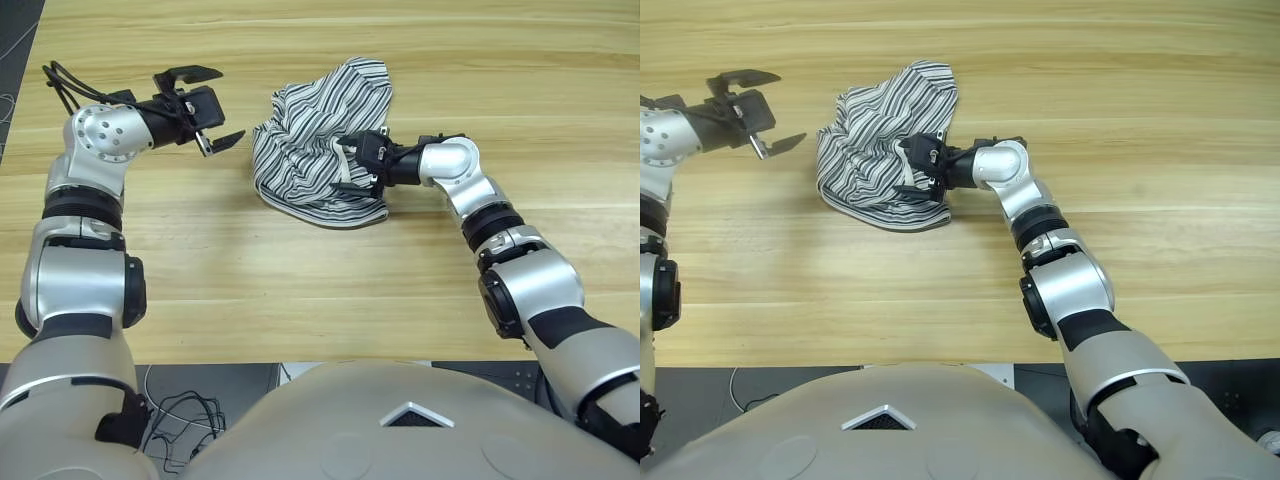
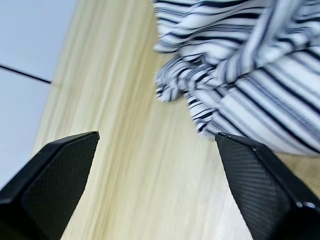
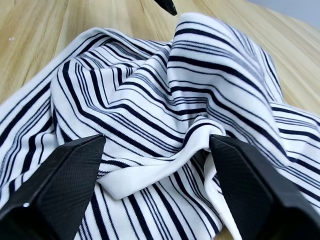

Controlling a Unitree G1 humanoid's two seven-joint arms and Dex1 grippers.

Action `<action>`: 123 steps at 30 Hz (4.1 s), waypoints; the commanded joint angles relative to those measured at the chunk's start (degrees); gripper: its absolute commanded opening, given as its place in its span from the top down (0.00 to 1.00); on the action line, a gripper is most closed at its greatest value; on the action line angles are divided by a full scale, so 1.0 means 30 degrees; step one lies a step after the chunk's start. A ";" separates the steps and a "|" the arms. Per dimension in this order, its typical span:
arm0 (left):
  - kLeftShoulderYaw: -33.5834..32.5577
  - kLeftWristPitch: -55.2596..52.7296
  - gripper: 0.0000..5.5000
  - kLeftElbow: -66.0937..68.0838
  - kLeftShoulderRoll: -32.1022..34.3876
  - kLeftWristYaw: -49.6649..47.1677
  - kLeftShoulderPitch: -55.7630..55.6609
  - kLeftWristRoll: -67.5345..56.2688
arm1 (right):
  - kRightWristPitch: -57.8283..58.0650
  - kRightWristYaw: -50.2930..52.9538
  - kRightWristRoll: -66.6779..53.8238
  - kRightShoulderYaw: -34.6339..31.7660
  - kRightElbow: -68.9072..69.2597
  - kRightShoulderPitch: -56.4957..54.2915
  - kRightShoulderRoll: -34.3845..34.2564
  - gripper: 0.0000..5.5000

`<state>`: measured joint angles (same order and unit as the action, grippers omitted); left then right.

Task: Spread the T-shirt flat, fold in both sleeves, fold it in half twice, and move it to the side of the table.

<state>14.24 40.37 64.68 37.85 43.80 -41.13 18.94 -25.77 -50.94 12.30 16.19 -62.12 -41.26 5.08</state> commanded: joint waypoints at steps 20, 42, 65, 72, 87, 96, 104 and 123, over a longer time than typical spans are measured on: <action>0.5483 -0.1250 0.22 0.2135 -0.1691 -0.1016 0.0500 0.4272 | 0.0844 -0.0311 -0.0227 -0.0283 -0.0198 0.0022 0.1533 0.31; 0.2583 -0.5018 0.22 -1.7106 0.7898 0.6680 0.9730 -0.1255 | 0.4969 -0.8745 -0.3253 0.3488 1.6024 0.8671 1.2138 0.31; -0.2965 -0.8141 0.22 -2.3577 0.9156 0.8634 1.2738 -0.8637 | 1.2079 -0.6649 -0.8864 0.1482 2.0526 0.7720 0.8260 0.31; -0.2593 -0.8160 0.22 -2.3417 0.8794 0.8704 1.2511 -0.8085 | 1.1226 -0.5953 -0.7592 0.2667 1.6671 0.6606 0.5957 0.31; -0.2397 -0.8122 0.22 -2.3103 0.8643 0.8741 1.2177 -0.7548 | 1.2042 -0.7697 -0.7317 0.3857 1.7254 0.7523 0.6347 0.31; -0.2300 -0.8178 0.21 -2.3278 0.8546 0.8780 1.2223 -0.7510 | 1.1570 -0.8004 -0.6350 0.4629 1.6034 0.6987 0.5821 0.41; -0.2163 -0.8105 0.21 -2.3108 0.8356 0.8764 1.2163 -0.7252 | 1.1418 -0.7778 -0.6355 0.4295 1.5296 0.6798 0.5349 0.67; -0.2148 -0.8169 0.21 -2.3226 0.8341 0.8751 1.2153 -0.7214 | 1.2423 -0.6160 -0.7843 0.1161 1.4940 0.4011 0.4367 0.98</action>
<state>7.30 16.12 -4.84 63.07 69.30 -3.72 -3.55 10.25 -71.74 -9.53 23.03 -15.86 -23.91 19.66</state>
